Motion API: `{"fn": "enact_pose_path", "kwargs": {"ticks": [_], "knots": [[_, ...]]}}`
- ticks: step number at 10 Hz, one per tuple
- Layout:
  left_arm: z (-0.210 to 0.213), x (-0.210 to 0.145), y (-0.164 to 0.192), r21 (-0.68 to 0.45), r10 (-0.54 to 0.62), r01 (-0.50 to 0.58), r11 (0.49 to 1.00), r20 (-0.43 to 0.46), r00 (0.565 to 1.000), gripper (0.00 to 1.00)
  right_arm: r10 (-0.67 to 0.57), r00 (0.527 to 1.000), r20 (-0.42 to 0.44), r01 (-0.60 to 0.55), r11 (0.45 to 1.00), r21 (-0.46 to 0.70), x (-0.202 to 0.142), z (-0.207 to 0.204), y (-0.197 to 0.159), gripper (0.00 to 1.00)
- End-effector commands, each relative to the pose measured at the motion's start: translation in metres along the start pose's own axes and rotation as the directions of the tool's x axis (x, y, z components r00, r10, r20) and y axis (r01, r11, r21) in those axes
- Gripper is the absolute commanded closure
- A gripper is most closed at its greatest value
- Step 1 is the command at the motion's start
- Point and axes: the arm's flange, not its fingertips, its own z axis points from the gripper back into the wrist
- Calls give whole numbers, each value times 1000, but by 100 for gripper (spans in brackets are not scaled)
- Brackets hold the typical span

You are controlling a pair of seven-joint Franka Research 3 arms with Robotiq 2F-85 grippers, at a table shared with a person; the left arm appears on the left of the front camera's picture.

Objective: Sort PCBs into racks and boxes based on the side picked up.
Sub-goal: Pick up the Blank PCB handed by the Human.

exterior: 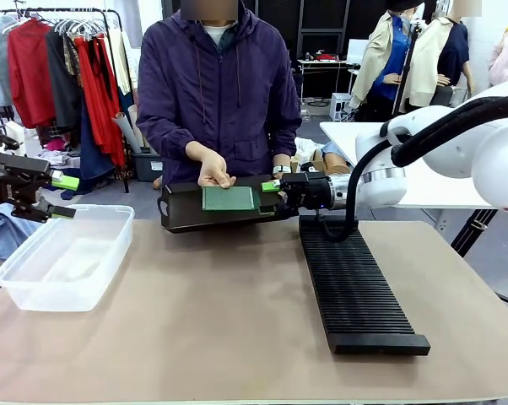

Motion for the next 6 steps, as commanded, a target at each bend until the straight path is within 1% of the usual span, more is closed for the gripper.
{"fn": "enact_pose_path", "kwargs": {"ticks": [1, 6], "knots": [[2, 0, -2, -9, 1, -1, 1000, 0, 1000, 0, -33, 999, 24, 33, 999, 22, 16, -17, -6, 0], [2, 0, -2, -9, 1, -1, 1000, 0, 1000, 0, -74, 996, 57, 73, 997, 22, 19, -46, -11, 0]]}}
